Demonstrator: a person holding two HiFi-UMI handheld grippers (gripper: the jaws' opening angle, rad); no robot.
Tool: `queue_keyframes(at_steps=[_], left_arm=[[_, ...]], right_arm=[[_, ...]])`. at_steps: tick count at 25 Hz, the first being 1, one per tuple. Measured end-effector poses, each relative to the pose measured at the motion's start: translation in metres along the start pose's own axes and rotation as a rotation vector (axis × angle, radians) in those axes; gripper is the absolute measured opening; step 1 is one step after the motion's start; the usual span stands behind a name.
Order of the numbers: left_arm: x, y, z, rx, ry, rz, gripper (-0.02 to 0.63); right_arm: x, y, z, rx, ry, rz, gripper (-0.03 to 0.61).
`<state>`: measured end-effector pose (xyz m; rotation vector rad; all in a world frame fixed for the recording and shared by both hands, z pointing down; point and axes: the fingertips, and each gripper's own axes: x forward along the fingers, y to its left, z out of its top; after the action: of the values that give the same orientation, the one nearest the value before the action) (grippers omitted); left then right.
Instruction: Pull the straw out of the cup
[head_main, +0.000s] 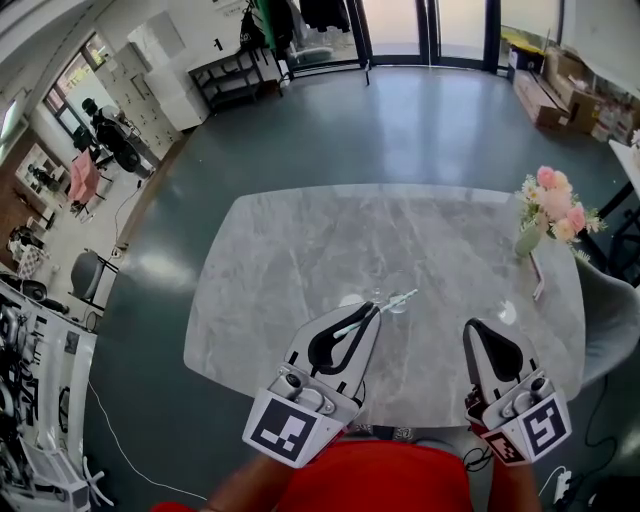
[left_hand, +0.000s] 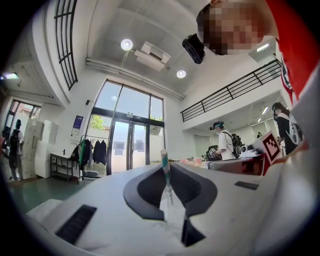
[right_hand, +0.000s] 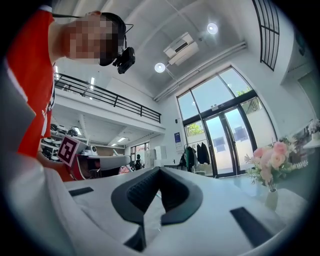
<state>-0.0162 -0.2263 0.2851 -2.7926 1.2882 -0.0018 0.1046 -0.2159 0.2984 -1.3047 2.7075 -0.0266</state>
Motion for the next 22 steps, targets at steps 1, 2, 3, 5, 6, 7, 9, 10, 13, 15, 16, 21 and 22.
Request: queue_keyframes(at_steps=[1,2,3,5,6,7,9,10,13,15,16,21,22], left_arm=[[-0.004,0.0,0.003,0.006,-0.004,0.001,0.034],[-0.007,-0.001,0.005,0.012,-0.008,0.001,0.034],[-0.01,-0.001,0.007,0.016,-0.011,0.0,0.034],[-0.015,-0.002,0.01,0.023,-0.018,-0.002,0.034],[-0.017,-0.002,0.011,0.026,-0.019,-0.002,0.035],[-0.019,-0.002,0.012,0.028,-0.019,-0.002,0.035],[-0.023,-0.001,0.011,0.028,-0.019,0.0,0.035],[-0.024,-0.001,0.011,0.026,-0.021,0.002,0.034],[-0.026,-0.001,0.009,0.019,-0.023,0.007,0.035],[-0.027,-0.001,0.008,0.014,-0.023,0.013,0.035],[-0.028,0.0,0.007,0.013,-0.024,0.014,0.035],[-0.027,0.0,0.004,0.01,-0.02,0.017,0.035],[-0.028,0.0,0.004,0.01,-0.019,0.017,0.035]], right_arm=[[0.0,0.002,0.001,-0.004,-0.002,0.002,-0.006],[0.0,0.005,0.002,-0.007,-0.005,0.003,-0.006],[0.0,0.007,0.003,-0.01,-0.006,0.003,-0.006],[0.0,0.011,0.004,-0.016,-0.008,0.002,-0.006],[0.0,0.013,0.005,-0.019,-0.007,0.001,-0.006],[0.0,0.015,0.005,-0.022,-0.006,0.0,-0.006],[-0.001,0.018,0.006,-0.03,-0.003,-0.002,-0.006],[-0.001,0.019,0.006,-0.033,-0.002,-0.003,-0.006],[-0.004,0.019,0.006,-0.036,-0.002,-0.007,-0.006],[-0.005,0.019,0.006,-0.037,-0.002,-0.007,-0.006],[-0.005,0.02,0.006,-0.038,-0.002,-0.006,-0.006],[-0.005,0.021,0.004,-0.037,-0.002,-0.003,-0.006],[-0.005,0.022,0.005,-0.037,-0.002,-0.002,-0.006]])
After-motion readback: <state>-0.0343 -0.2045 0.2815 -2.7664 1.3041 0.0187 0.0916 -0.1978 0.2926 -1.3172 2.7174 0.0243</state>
